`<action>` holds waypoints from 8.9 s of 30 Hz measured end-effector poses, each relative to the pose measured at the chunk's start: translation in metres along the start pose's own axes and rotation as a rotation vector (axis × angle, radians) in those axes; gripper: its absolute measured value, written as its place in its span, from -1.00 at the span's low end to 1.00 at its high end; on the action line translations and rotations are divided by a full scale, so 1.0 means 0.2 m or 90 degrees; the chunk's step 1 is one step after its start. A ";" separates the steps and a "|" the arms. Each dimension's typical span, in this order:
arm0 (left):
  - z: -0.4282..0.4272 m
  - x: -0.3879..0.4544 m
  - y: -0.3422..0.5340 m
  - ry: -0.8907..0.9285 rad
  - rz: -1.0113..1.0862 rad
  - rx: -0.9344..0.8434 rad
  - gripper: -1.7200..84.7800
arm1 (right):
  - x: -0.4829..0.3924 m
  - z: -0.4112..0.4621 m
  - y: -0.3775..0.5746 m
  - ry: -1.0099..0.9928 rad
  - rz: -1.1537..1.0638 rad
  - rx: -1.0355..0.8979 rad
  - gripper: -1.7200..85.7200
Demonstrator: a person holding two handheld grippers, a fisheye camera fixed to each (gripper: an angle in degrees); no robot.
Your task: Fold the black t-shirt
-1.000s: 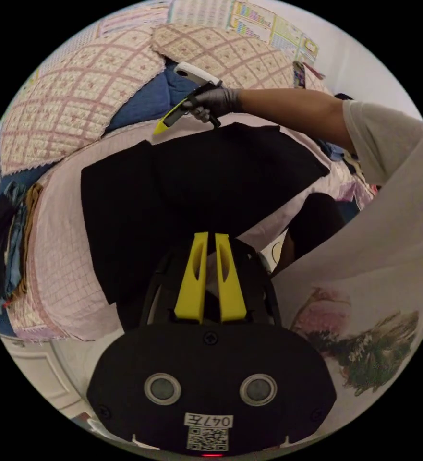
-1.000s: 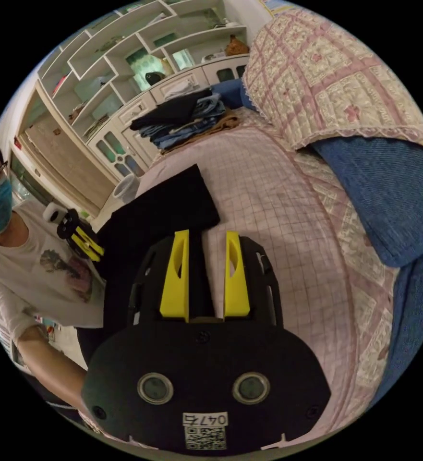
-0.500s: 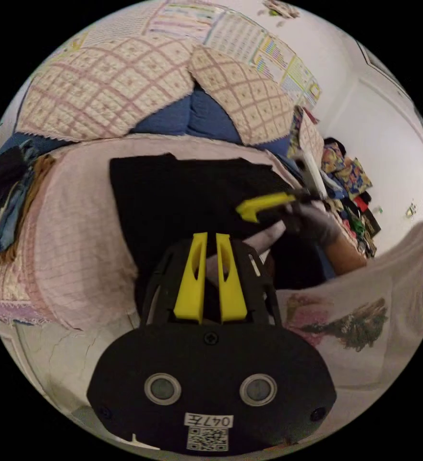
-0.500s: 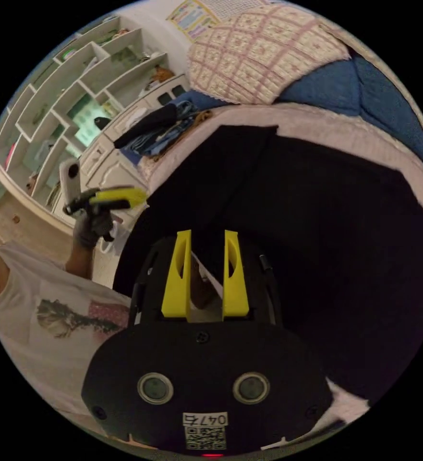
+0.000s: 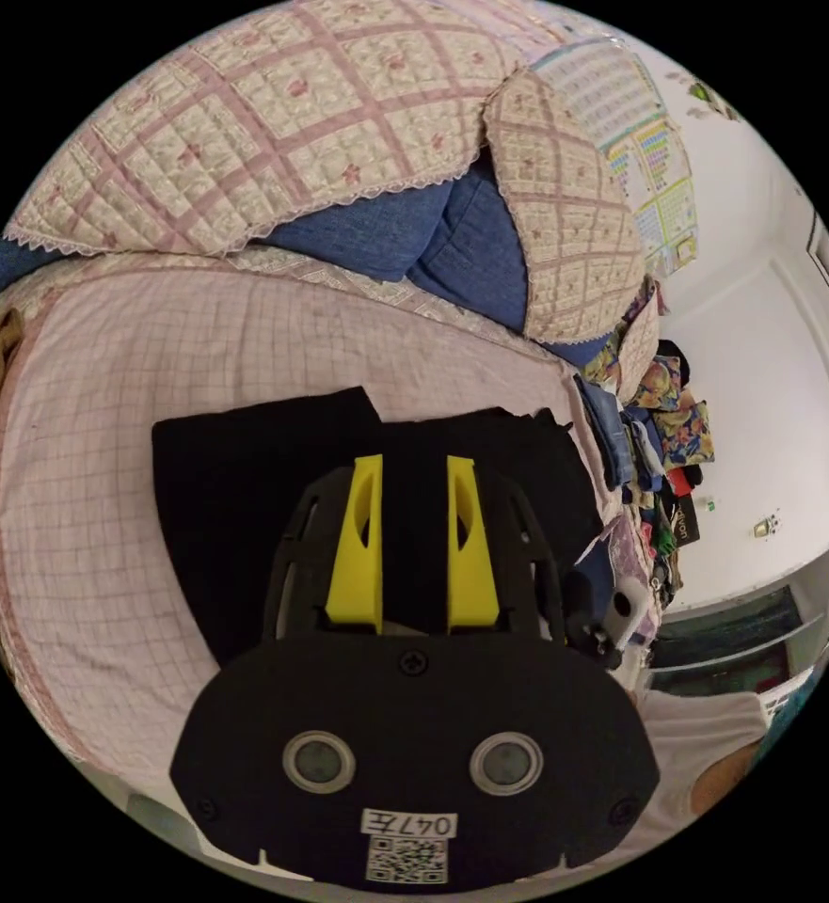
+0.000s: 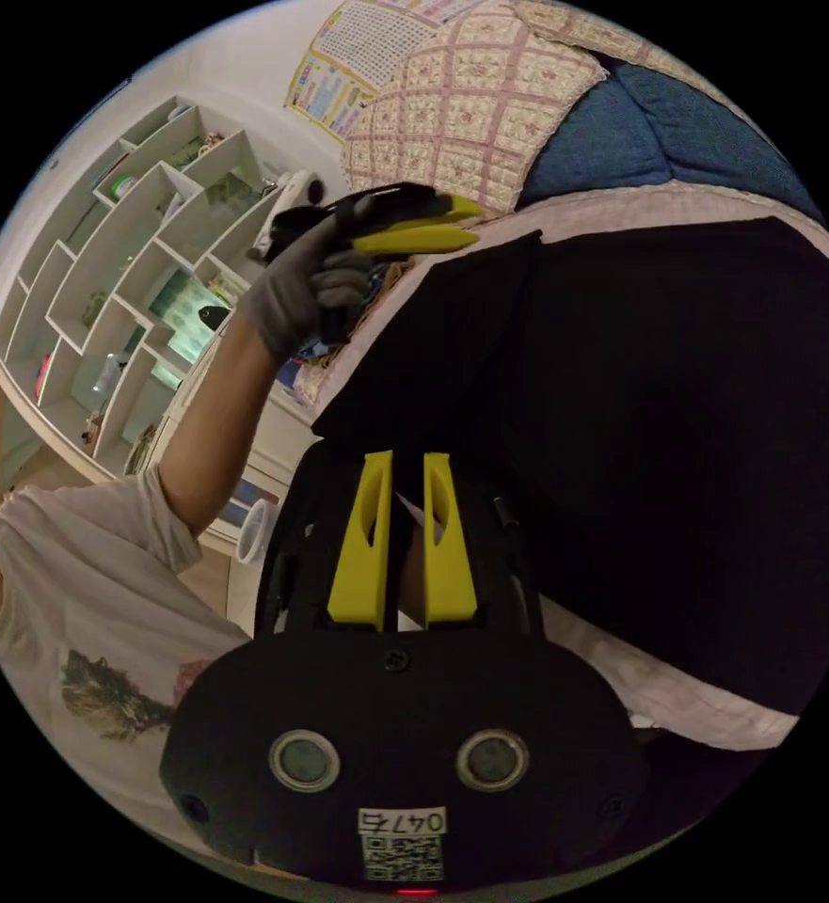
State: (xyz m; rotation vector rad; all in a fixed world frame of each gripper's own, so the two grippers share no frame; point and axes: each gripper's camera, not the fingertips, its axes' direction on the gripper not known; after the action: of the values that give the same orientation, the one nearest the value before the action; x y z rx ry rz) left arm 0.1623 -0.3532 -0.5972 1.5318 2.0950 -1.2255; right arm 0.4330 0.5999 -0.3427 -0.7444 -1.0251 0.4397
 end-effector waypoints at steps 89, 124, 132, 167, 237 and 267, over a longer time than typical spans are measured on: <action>3.02 2.24 -0.15 0.009 0.392 -0.315 -0.50 | 0.18 -3.84 1.57 0.118 0.428 0.493 -0.94; 1.99 1.20 -0.13 0.279 0.400 -0.276 -0.98 | -1.14 -1.78 1.05 0.401 -0.221 0.189 -0.98; 1.83 0.60 0.04 0.187 0.316 -0.283 -0.98 | -1.14 -0.99 1.06 0.431 -0.250 0.007 -0.98; -0.56 -1.37 2.18 0.117 -0.102 0.006 -0.67 | -1.80 0.88 1.30 0.244 -0.502 -0.068 -0.80; 0.97 1.99 0.12 -0.219 0.223 -0.027 -0.94 | -0.36 -2.06 0.78 0.169 0.204 0.293 -0.98; 0.77 2.24 1.01 0.134 0.299 -0.048 -0.86 | 0.44 -2.19 -1.16 0.301 0.032 0.001 -0.97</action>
State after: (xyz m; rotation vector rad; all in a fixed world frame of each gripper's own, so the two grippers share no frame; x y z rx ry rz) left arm 0.1208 -0.1618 -1.0742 2.0357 1.7177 -0.8375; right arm 0.8590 0.3477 -0.2550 -0.8247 -0.5630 0.2877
